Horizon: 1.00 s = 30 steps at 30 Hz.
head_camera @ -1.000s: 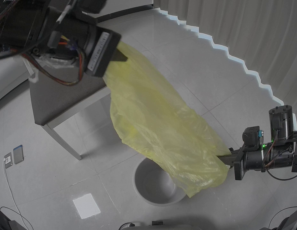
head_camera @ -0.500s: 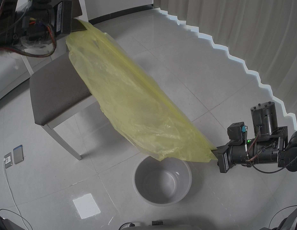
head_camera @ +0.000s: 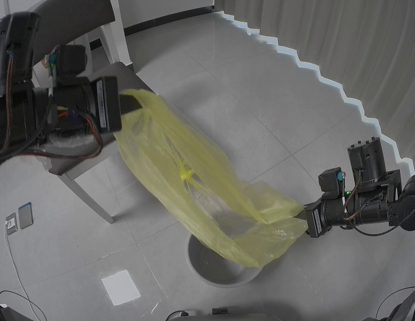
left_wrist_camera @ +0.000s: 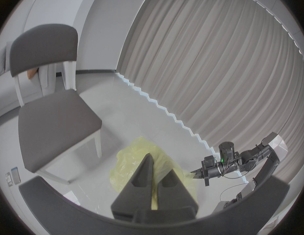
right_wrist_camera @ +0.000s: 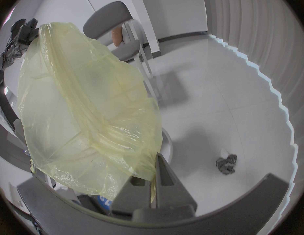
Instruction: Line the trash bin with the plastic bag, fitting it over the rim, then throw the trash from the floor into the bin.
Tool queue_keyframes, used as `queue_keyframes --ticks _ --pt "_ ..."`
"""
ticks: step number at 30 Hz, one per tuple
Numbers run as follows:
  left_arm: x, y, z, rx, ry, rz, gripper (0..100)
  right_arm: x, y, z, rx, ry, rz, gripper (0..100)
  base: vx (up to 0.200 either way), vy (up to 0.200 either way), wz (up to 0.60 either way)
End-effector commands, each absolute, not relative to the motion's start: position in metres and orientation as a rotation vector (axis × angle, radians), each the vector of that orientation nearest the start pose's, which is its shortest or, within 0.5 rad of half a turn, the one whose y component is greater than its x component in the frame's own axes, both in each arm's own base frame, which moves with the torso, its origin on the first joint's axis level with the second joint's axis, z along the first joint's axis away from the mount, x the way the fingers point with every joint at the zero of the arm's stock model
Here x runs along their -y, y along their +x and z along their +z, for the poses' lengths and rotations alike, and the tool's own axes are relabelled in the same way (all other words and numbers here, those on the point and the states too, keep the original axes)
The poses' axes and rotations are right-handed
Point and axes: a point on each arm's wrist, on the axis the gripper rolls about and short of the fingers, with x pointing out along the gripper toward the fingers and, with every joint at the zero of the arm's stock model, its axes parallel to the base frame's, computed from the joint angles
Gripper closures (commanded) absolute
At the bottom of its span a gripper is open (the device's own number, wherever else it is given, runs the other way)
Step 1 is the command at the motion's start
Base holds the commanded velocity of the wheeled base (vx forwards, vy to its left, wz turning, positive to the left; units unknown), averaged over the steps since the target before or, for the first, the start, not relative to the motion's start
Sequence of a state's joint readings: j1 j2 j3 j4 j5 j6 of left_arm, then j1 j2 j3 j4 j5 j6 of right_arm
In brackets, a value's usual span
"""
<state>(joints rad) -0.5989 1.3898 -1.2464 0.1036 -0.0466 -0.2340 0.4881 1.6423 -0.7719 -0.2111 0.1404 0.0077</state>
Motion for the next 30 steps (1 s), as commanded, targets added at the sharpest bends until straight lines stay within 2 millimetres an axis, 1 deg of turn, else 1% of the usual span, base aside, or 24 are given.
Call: queue_keyframes --ticks 1,3,5,6,7,8,9,13,15,16,17,18,20,21,22,23,25,27,30 --pt "0.142 0.192 0.288 -0.437 -0.169 -0.615 100 -0.117 0.227 0.164 -0.696 -0.129 0.585 100 0.000 0.000 0.00" --pt "0.146 0.197 0.278 -0.464 -0.188 -0.607 100 -0.109 0.225 0.162 -0.758 -0.173 0.572 100 0.000 0.000 0.00" --pt "0.148 0.199 0.275 -0.469 -0.194 -0.603 100 -0.107 0.224 0.161 -0.777 -0.189 0.569 100 0.000 0.000 0.00" --pt "0.152 0.206 0.263 -0.494 -0.225 -0.592 100 -0.100 0.225 0.159 -0.831 -0.238 0.536 100 0.000 0.000 0.00" --pt "0.154 0.211 0.255 -0.505 -0.244 -0.580 100 -0.097 0.227 0.157 -0.846 -0.257 0.521 100 0.000 0.000 0.00" --pt "0.155 0.212 0.252 -0.510 -0.249 -0.579 100 -0.097 0.227 0.157 -0.847 -0.260 0.516 100 0.000 0.000 0.00" --pt "0.157 0.217 0.241 -0.516 -0.281 -0.568 100 -0.094 0.230 0.158 -0.841 -0.266 0.505 100 0.000 0.000 0.00" --pt "0.163 0.232 0.211 -0.523 -0.350 -0.548 100 -0.092 0.244 0.157 -0.842 -0.273 0.487 100 0.000 0.000 0.00" --pt "0.164 0.237 0.202 -0.520 -0.362 -0.542 100 -0.092 0.249 0.156 -0.846 -0.272 0.482 100 0.000 0.000 0.00" --pt "0.167 0.242 0.191 -0.524 -0.365 -0.539 100 -0.094 0.255 0.153 -0.855 -0.270 0.483 100 0.000 0.000 0.00" --pt "0.168 0.244 0.187 -0.528 -0.363 -0.538 100 -0.094 0.257 0.151 -0.861 -0.270 0.483 100 0.000 0.000 0.00" --pt "0.170 0.247 0.179 -0.535 -0.360 -0.531 100 -0.097 0.261 0.146 -0.877 -0.270 0.489 100 0.000 0.000 0.00" --pt "0.172 0.248 0.175 -0.542 -0.359 -0.530 100 -0.098 0.263 0.143 -0.887 -0.272 0.492 100 0.000 0.000 0.00" --pt "0.174 0.249 0.167 -0.567 -0.372 -0.523 100 -0.100 0.268 0.135 -0.912 -0.274 0.499 100 0.000 0.000 0.00" --pt "0.174 0.249 0.167 -0.567 -0.372 -0.523 100 -0.100 0.268 0.135 -0.912 -0.274 0.499 100 0.000 0.000 0.00" --pt "0.176 0.249 0.160 -0.597 -0.407 -0.513 100 -0.103 0.274 0.127 -0.924 -0.272 0.508 100 0.000 0.000 0.00" --pt "0.178 0.251 0.152 -0.625 -0.424 -0.501 100 -0.105 0.278 0.120 -0.937 -0.263 0.524 100 0.000 0.000 0.00" --pt "0.180 0.251 0.149 -0.630 -0.422 -0.497 100 -0.106 0.278 0.117 -0.946 -0.257 0.538 100 0.000 0.000 0.00" --pt "0.183 0.242 0.146 -0.619 -0.420 -0.528 100 -0.106 0.273 0.114 -0.963 -0.247 0.568 100 0.000 0.000 0.00"
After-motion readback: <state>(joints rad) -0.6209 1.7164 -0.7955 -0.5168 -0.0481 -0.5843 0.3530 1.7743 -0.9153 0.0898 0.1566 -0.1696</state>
